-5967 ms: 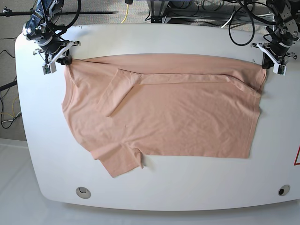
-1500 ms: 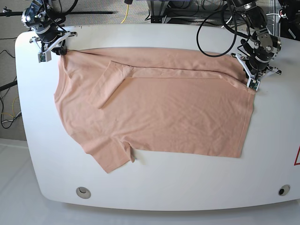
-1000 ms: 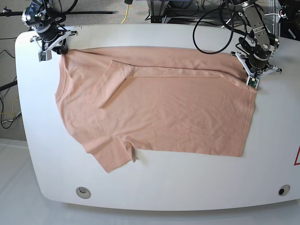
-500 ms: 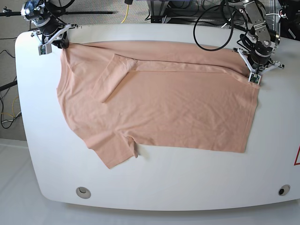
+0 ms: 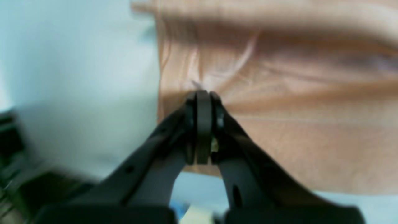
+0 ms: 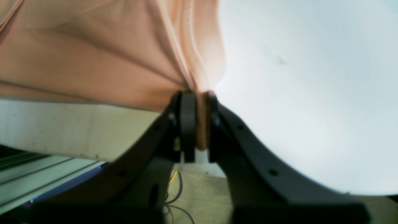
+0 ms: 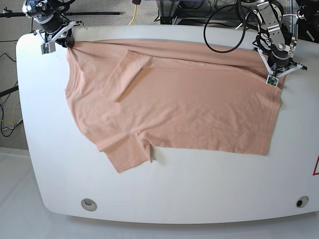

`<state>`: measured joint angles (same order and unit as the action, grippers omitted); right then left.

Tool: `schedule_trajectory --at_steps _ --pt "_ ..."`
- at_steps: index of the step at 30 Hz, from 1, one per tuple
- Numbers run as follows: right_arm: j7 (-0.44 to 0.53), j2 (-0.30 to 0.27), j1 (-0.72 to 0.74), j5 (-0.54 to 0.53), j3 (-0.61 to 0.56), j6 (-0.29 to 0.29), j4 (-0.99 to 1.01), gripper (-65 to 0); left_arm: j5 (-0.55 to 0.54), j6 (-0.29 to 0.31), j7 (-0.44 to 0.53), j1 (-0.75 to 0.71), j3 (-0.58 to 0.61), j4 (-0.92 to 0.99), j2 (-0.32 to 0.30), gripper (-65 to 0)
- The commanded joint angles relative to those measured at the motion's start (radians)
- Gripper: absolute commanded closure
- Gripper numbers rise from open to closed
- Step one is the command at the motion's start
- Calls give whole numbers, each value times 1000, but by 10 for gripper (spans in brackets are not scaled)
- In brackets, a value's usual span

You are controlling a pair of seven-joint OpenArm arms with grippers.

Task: Fold the T-shirt properly
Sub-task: 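Move the left gripper with its held edge toward the right gripper, then pull the held shirt edge with the left gripper away from the right gripper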

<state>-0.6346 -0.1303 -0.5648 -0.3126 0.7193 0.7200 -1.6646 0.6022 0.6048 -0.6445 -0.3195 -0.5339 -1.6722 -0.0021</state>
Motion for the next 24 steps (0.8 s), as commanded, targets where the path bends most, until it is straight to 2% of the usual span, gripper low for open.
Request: schedule_trajectory --at_steps 1,8,15,24 --pt "-127 1 -34 105 3 -22 13 -6 46 93 -242 -66 -7 76 18 0" --pt "-126 1 -24 99 3 -22 10 -6 38 93 -242 -59 1 66 18 0" --pt "-126 1 -5 97 3 -22 8 -6 37 93 -240 9 1 66 20 0" --pt "-126 1 10 100 7 -22 7 -6 46 93 -239 92 14 66 78 0"
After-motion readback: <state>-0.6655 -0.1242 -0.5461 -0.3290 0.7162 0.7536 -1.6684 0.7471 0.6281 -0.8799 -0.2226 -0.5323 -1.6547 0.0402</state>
